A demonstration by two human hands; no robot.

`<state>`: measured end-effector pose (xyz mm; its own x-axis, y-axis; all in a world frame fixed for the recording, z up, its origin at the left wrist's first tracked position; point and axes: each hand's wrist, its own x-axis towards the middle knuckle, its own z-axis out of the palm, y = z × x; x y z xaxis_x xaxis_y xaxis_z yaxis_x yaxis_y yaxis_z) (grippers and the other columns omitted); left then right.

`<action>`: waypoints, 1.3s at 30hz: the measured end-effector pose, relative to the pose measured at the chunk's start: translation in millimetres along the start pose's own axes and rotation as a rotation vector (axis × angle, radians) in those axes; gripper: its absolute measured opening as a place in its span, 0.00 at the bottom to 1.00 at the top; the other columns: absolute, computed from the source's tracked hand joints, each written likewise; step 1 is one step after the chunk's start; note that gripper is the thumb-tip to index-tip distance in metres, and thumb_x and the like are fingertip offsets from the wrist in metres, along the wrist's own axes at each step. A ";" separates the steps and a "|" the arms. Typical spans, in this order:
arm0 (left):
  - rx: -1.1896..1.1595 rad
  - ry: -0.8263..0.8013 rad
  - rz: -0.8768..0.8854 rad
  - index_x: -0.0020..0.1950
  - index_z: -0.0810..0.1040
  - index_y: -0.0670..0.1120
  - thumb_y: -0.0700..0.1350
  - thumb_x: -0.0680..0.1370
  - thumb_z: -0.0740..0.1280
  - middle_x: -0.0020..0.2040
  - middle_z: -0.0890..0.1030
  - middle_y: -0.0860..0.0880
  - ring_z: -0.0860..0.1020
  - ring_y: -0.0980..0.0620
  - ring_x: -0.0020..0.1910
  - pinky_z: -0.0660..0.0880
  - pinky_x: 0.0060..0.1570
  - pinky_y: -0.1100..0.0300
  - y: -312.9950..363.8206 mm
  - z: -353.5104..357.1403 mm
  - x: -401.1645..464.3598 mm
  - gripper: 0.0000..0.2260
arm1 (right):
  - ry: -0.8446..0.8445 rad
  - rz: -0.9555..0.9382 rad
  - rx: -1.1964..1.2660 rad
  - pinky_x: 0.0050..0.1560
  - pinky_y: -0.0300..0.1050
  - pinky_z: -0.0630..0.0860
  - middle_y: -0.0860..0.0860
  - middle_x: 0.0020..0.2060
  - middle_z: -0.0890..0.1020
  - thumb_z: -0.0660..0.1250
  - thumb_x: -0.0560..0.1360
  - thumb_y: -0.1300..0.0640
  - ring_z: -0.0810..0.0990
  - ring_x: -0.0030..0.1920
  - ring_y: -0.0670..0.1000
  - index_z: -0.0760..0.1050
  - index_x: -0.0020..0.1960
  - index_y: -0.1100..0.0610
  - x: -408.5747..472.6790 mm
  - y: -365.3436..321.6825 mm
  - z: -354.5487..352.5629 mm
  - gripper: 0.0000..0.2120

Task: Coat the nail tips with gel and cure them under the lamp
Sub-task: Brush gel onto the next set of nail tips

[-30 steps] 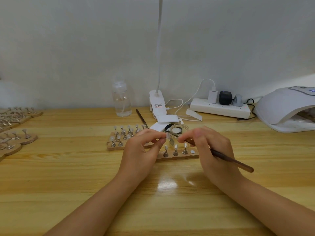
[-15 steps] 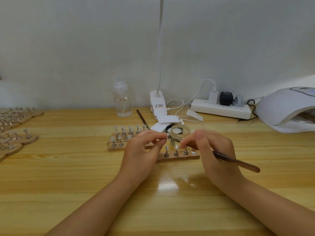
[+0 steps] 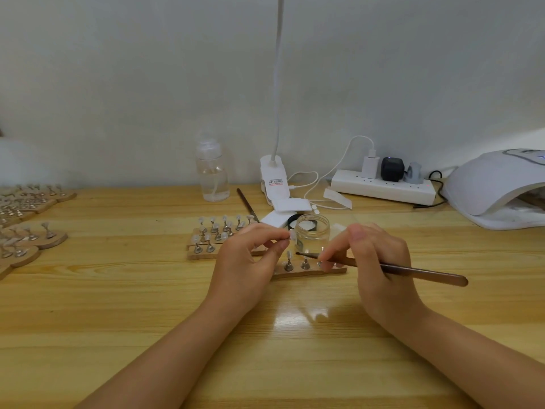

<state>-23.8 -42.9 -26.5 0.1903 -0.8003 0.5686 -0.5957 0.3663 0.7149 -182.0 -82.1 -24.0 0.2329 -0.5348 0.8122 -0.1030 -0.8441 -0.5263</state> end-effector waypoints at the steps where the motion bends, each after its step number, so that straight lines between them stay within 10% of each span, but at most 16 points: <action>1: 0.000 0.000 -0.001 0.45 0.80 0.53 0.36 0.71 0.70 0.43 0.80 0.56 0.76 0.59 0.45 0.69 0.46 0.75 -0.3 0.0 -0.1 0.11 | 0.004 -0.012 -0.003 0.40 0.43 0.71 0.42 0.28 0.78 0.50 0.77 0.54 0.76 0.32 0.38 0.75 0.35 0.47 0.2 0.0 -0.4 0.18; 12: -0.011 0.000 -0.023 0.45 0.82 0.49 0.37 0.71 0.70 0.43 0.81 0.54 0.76 0.60 0.45 0.68 0.46 0.76 0.9 0.1 -0.1 0.08 | -0.006 0.015 -0.008 0.37 0.51 0.74 0.43 0.26 0.78 0.51 0.76 0.53 0.77 0.31 0.42 0.75 0.32 0.49 -0.2 -0.3 1.4 0.19; 22: -0.121 0.093 -0.130 0.39 0.81 0.54 0.40 0.70 0.71 0.42 0.81 0.57 0.77 0.55 0.43 0.71 0.41 0.65 -1.2 -3.7 1.2 0.08 | -0.011 0.194 0.070 0.40 0.28 0.70 0.42 0.35 0.80 0.52 0.74 0.46 0.77 0.37 0.38 0.76 0.40 0.49 1.5 2.3 -0.4 0.15; 28: -0.178 0.100 -0.149 0.37 0.81 0.52 0.39 0.69 0.72 0.41 0.82 0.55 0.79 0.56 0.40 0.77 0.37 0.55 0.4 -3.5 0.5 0.08 | -0.034 0.083 -0.039 0.43 0.44 0.73 0.41 0.35 0.79 0.50 0.77 0.50 0.76 0.38 0.41 0.76 0.40 0.50 -0.2 1.8 0.5 0.17; 39: -0.179 0.089 -0.144 0.37 0.81 0.49 0.38 0.69 0.72 0.38 0.82 0.51 0.78 0.51 0.40 0.73 0.35 0.56 0.0 -1.8 0.3 0.06 | -0.083 -0.086 -0.156 0.45 0.39 0.69 0.46 0.34 0.81 0.52 0.77 0.54 0.76 0.37 0.40 0.80 0.40 0.56 -1.6 1.6 4.4 0.18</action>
<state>-22.4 -42.3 -25.6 0.3363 -0.8081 0.4835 -0.4114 0.3358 0.8474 -178.3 -82.4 -27.3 0.3255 -0.4612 0.8254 -0.2265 -0.8856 -0.4055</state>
